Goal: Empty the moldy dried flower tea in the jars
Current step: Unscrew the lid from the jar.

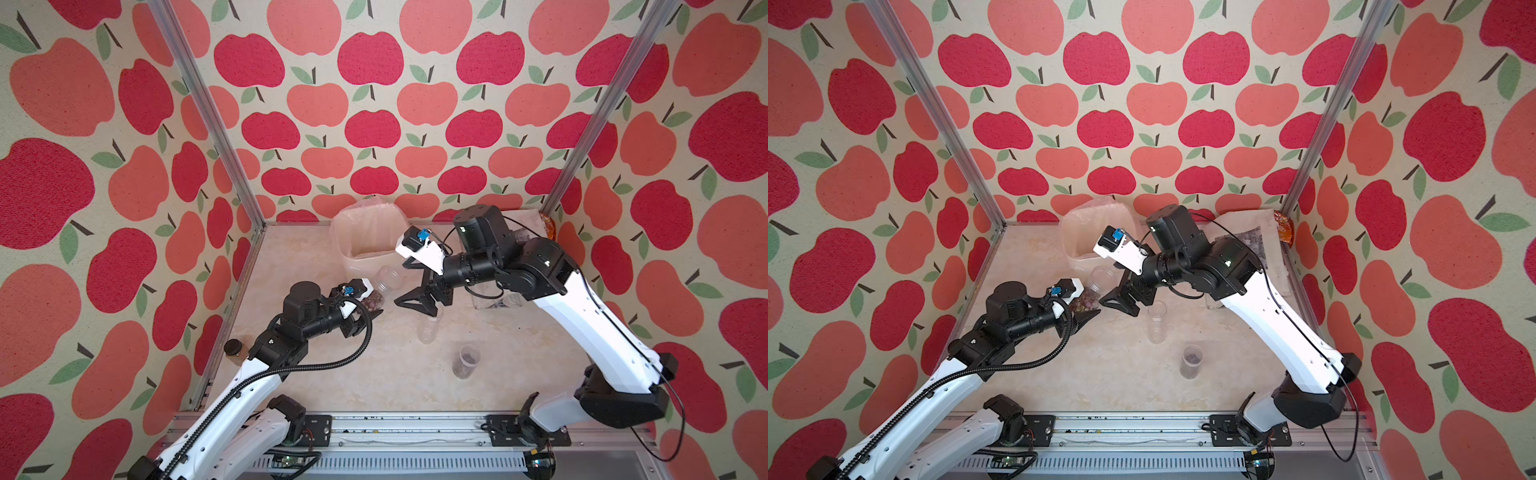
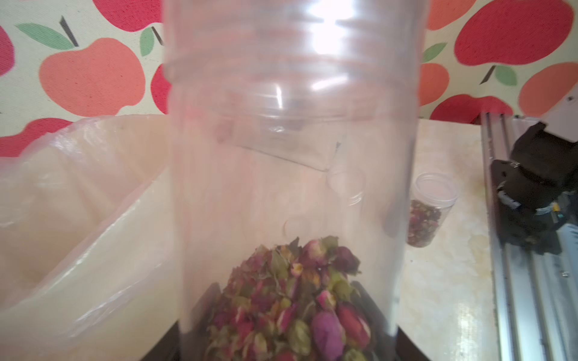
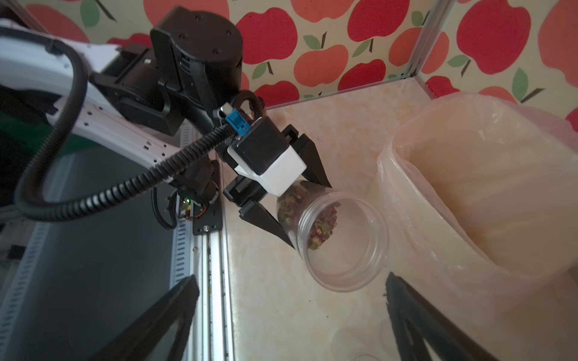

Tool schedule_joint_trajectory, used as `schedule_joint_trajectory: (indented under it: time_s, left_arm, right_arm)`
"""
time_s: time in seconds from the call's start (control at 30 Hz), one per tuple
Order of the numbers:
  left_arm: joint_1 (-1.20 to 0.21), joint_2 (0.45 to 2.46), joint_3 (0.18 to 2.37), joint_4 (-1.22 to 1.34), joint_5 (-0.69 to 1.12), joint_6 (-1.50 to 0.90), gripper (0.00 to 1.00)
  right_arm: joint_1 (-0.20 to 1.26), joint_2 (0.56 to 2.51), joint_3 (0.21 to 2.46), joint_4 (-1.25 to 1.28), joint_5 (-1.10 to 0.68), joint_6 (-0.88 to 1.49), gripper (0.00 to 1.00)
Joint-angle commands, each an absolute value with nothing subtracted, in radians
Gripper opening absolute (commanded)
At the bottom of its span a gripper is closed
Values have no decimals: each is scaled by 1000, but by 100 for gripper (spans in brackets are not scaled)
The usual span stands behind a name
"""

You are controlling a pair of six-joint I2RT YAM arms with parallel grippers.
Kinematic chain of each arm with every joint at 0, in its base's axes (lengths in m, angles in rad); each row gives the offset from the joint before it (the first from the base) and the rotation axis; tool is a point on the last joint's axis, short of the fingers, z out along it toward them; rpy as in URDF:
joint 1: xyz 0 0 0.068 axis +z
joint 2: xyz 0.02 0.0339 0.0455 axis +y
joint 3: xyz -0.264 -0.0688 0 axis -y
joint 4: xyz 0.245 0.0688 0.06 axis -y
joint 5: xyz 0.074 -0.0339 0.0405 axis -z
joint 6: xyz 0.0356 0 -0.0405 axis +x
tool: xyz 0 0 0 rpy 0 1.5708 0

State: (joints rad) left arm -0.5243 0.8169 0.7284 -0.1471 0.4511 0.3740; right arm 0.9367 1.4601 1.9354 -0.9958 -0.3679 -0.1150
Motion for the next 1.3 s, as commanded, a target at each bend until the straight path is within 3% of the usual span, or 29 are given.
schedule_joint_trajectory:
  time_s: [0.0,0.17,0.5,0.87,1.13,1.27]
  left_arm:
    - [-584,811,705,-66,198,492,0]
    - [-665,832,691,16,20,588,0]
    - [-703,856,687,51,-43,634,0]
    - [-732,848,683,44,-66,643,0]
    - [-735,841,681,31,-70,648,0]
    - [-735,834,678,17,-51,634,0]
  right_arm:
    - [904,1426,1862,-847,-311,259,99]
    - [829,1419,1792,-861,-325,499,99]
    - [832,1407,1692,-806,-379,568,99]
    - [833,1505,1742,-819,-392,538,96]
    - [831,1527,1728,-774,-451,543,76]
    - [831,1532,1733,-772,-477,506,58]
